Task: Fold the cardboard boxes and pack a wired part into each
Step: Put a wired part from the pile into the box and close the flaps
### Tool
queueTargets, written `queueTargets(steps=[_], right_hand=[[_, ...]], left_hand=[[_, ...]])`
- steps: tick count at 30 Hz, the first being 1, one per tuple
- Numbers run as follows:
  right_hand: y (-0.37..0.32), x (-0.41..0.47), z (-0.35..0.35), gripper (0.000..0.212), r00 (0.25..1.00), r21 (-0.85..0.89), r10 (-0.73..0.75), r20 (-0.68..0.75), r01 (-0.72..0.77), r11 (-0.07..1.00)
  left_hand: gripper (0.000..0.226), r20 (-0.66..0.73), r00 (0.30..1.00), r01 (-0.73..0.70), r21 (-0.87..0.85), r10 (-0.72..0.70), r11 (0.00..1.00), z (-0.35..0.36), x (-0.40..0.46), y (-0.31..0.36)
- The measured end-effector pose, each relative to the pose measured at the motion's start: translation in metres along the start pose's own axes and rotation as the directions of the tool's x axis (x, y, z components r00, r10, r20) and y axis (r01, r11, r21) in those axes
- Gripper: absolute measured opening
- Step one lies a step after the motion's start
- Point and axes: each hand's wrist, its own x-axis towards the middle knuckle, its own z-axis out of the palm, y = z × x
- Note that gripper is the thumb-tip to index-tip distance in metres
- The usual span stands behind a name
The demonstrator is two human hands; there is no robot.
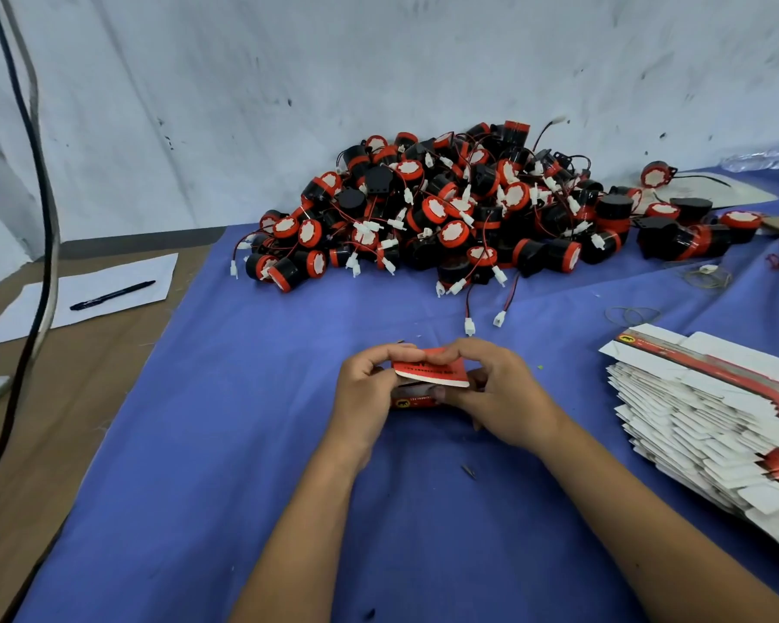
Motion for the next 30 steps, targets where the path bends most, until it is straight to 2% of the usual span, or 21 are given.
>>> queueTargets(steps=[2,4,6,8,11,14,22,27,30], right_hand=[[0.000,0.000,0.004,0.030,0.996,-0.089,-0.080,-0.032,0.077,0.993],[-0.002,0.000,0.003,0.028,0.986,-0.152,-0.163,-0.023,0.158,0.976],[-0.004,-0.001,-0.002,0.034,0.981,-0.175,-0.193,0.032,0.195,0.965],[-0.003,-0.002,-0.007,0.043,0.985,-0.161,-0.150,0.089,0.163,0.973],[0.000,-0.002,-0.007,0.035,0.990,-0.106,-0.132,0.053,0.137,0.985],[0.003,0.001,-0.002,0.028,0.979,-0.205,-0.202,0.001,0.198,0.959],[0.007,-0.001,-0.005,0.034,0.958,-0.496,-0.277,0.079,0.279,0.823],[0.003,-0.003,-0.004,0.031,0.954,-0.327,-0.299,-0.013,0.278,0.903],[-0.002,-0.002,0.000,0.045,0.970,-0.343,-0.244,-0.023,0.221,0.913]], left_hand=[[0.032,0.077,0.996,0.045,-0.028,-0.042,0.999,-0.006,0.000,0.002],[0.027,0.083,0.996,-0.032,0.052,0.028,0.998,-0.008,-0.003,0.001],[0.005,0.068,0.991,-0.120,0.140,0.111,0.983,-0.010,-0.003,-0.003],[0.015,0.078,0.989,-0.134,0.173,0.122,0.976,-0.012,-0.002,-0.008],[0.018,0.131,0.980,-0.177,0.218,0.151,0.960,-0.016,-0.002,-0.006],[0.032,0.223,0.965,-0.192,0.234,0.140,0.953,-0.021,-0.003,-0.005],[0.038,0.226,0.961,-0.224,0.309,0.158,0.924,-0.025,-0.002,-0.002],[0.063,0.243,0.957,-0.236,0.336,0.157,0.912,-0.025,-0.004,-0.002],[0.068,0.220,0.958,-0.252,0.347,0.182,0.904,-0.024,-0.003,-0.002]])
